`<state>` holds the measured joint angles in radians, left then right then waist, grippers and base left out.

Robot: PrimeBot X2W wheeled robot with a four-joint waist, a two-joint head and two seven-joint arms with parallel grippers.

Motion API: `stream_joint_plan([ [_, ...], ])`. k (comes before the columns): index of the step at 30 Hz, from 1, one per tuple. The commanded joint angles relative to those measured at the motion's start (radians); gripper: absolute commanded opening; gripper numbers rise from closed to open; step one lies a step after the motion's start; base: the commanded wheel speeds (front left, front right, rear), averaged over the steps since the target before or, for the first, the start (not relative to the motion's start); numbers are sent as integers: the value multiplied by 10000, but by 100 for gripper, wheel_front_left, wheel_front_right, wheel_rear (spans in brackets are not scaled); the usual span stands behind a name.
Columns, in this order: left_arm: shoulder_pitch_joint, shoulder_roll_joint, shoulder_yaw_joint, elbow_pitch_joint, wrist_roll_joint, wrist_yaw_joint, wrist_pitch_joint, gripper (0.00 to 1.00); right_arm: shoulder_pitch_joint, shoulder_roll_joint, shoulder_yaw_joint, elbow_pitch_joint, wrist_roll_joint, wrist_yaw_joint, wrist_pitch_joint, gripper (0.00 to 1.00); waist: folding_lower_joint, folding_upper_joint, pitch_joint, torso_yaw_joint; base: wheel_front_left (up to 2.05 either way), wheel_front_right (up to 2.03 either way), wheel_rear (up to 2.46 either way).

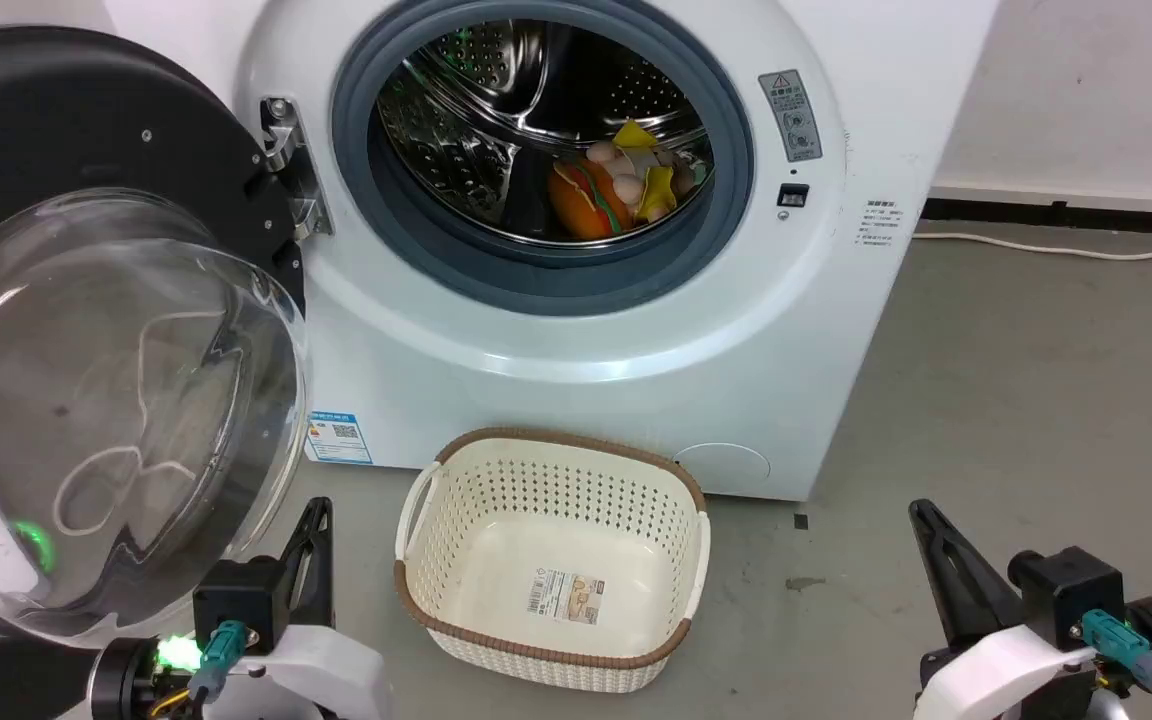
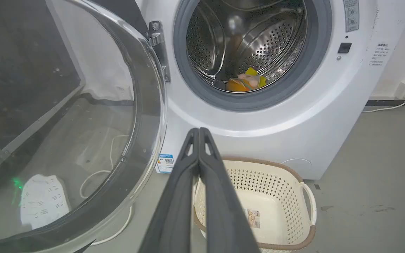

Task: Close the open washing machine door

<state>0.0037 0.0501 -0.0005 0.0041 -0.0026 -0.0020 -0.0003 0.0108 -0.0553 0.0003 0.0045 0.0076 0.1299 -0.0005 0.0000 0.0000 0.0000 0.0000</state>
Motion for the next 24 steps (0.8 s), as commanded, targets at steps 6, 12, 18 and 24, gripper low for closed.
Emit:
stream_joint_plan([
  [6, -37, 1, 5, -41, 26, 20, 3, 0, -108, 51, -3, -45, -76, 8, 5, 0, 0, 0, 0, 0, 0, 0, 0],
  [12, -37, 1, 5, -41, 26, 20, 3, 0, -108, 51, -3, -45, -76, 8, 5, 0, 0, 0, 0, 0, 0, 0, 0],
  [18, -37, 1, 5, -41, 26, 20, 3, 0, -108, 51, -3, -45, -76, 8, 5, 0, 0, 0, 0, 0, 0, 0, 0],
  [24, -37, 1, 5, -41, 26, 20, 3, 0, -108, 51, -3, -45, -76, 8, 5, 0, 0, 0, 0, 0, 0, 0, 0],
])
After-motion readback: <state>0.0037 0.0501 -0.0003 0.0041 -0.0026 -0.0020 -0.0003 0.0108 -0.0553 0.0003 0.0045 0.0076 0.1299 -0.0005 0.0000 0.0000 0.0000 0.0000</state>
